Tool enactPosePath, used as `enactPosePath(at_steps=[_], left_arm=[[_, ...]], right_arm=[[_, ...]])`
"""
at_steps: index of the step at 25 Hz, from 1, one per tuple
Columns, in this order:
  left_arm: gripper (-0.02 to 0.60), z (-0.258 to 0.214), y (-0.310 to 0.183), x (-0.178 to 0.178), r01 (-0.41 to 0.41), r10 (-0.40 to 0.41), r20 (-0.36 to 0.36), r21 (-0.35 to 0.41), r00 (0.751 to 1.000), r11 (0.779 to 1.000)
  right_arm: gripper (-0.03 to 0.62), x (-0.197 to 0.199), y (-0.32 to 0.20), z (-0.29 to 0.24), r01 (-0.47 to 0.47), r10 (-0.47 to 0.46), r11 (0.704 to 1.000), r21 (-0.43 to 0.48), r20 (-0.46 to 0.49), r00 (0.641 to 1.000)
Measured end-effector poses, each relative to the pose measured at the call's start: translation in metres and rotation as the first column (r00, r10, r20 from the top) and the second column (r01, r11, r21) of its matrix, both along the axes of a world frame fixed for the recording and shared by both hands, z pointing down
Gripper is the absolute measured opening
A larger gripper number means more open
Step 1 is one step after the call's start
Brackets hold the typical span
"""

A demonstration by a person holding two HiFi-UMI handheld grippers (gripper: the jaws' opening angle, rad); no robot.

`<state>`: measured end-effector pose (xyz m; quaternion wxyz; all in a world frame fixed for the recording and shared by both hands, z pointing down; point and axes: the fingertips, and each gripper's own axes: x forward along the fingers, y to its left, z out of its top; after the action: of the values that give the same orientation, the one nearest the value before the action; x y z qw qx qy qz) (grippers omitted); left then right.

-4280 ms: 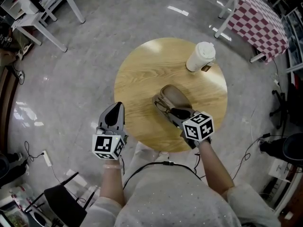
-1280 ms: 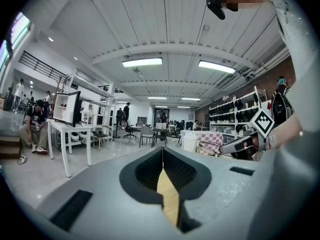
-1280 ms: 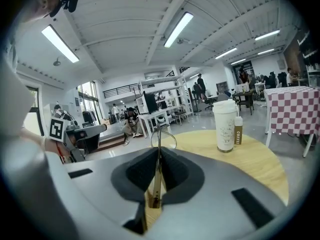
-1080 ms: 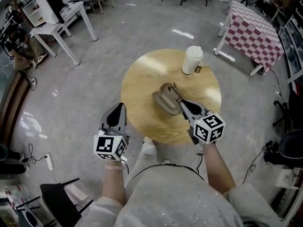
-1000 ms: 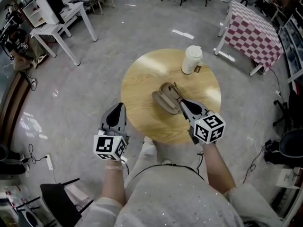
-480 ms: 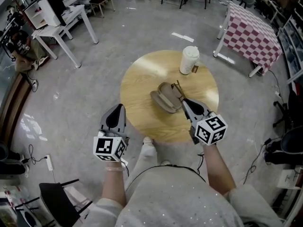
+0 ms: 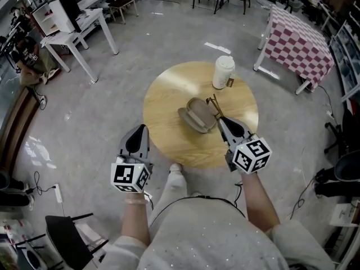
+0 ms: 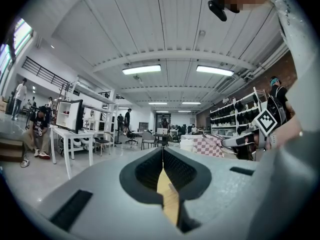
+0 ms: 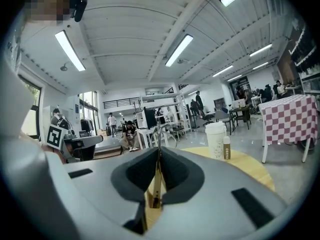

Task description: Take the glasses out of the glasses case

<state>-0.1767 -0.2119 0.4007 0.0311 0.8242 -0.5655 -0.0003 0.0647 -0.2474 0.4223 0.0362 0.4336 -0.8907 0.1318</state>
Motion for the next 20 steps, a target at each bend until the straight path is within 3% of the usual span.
enactPosePath(at_steps=[20], left_arm=[[0.005, -0.009, 0.009, -0.007, 0.026, -0.026, -0.002, 0.020, 1.000, 0.999]], right_arm=[[0.018, 0.009, 0.003, -0.030, -0.044, 0.043, 0.994, 0.102, 0.008, 0.999]])
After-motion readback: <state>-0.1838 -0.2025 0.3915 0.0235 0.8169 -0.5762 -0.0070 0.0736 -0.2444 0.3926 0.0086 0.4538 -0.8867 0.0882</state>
